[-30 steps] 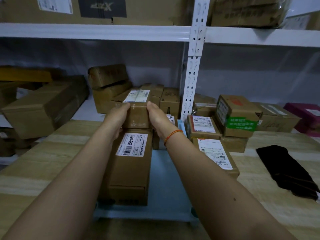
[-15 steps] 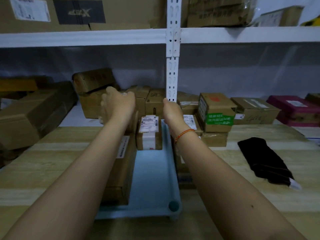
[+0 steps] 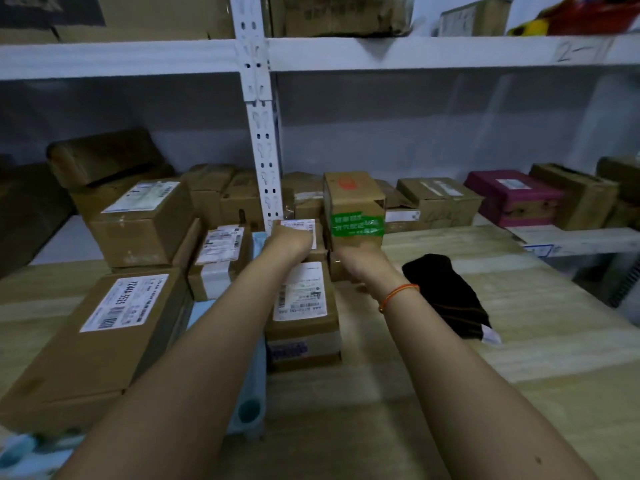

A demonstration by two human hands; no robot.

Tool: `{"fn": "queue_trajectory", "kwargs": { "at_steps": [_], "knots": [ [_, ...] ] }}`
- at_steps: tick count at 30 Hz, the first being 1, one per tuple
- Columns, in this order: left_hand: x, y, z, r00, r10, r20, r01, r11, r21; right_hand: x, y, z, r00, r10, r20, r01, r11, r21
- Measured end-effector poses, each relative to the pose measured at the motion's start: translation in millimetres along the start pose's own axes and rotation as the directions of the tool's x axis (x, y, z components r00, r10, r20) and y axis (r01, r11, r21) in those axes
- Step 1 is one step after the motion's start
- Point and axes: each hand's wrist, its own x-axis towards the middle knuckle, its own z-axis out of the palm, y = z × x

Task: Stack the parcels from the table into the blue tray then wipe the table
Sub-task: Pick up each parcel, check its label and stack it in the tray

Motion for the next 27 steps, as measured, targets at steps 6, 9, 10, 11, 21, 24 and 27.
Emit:
{"fn": "queue_trajectory", "kwargs": {
  "at_steps": [6,9,10,11,21,24,27],
  "knots": [
    [-16,-13,4,1.000,-0.027,0.004,0.027,1.000,0.012,-12,27,12,0.939,0.187,0.287,-0.165,0.981,-0.100],
    [-23,-18,1,0.999,-0.034,-0.018,0.033,0.998,-0.062,-18,31,14,0.953,0.142,0.269,-0.147,0.989,0.000],
    [-28,-20,-1,0.998,-0.054,-0.020,0.051,0.990,-0.131,-19,33,15,0.959,0.118,0.256,-0.129,0.991,0.026],
    [-34,-22,-5,0.997,-0.080,-0.011,0.076,0.977,-0.199,-21,35,14,0.968,0.093,0.233,-0.107,0.993,0.050],
    [-100,-55,-22,0.988,0.155,0.016,-0.130,0.880,-0.457,-69,50,3,0.996,-0.086,-0.019,0.088,0.969,0.230],
    [-124,-66,-24,0.965,0.256,-0.064,-0.259,0.869,-0.422,-99,53,11,0.966,-0.204,-0.160,0.243,0.930,0.276],
    [-140,-78,-27,0.940,0.315,-0.129,-0.339,0.840,-0.424,-122,55,18,0.926,-0.296,-0.233,0.357,0.887,0.293]
  ]
}}
